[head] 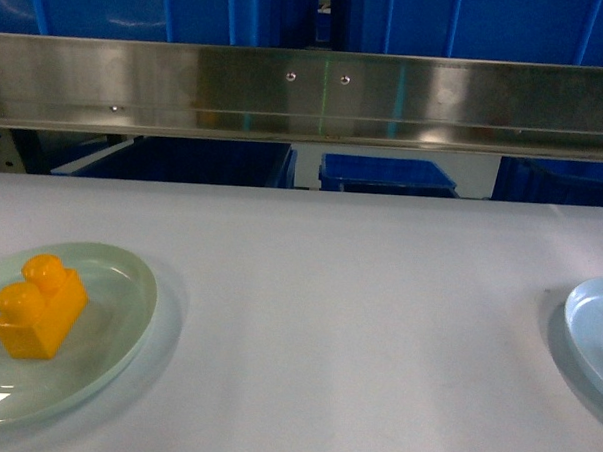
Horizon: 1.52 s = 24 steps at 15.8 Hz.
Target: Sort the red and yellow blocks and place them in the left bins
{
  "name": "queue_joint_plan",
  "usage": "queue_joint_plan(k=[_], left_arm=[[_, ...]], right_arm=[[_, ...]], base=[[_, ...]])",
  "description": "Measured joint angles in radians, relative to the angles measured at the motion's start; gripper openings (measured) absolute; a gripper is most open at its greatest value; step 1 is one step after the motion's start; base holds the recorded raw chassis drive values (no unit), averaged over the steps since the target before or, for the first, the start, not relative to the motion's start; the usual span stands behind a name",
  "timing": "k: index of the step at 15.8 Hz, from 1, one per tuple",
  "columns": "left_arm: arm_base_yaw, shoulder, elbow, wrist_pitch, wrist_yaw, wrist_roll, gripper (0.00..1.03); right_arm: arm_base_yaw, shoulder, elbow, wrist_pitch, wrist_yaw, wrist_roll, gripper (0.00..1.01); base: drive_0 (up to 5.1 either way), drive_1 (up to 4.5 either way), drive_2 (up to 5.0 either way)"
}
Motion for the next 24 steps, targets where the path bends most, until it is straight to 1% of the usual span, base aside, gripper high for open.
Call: queue_joint_plan(k=[24], left_arm=[[0.0,0.0,0.0,0.0,0.0,0.0,0.98]], right_arm=[[0.0,0.0,0.0,0.0,0.0,0.0,0.98]], base=[[0.0,0.0,0.0]])
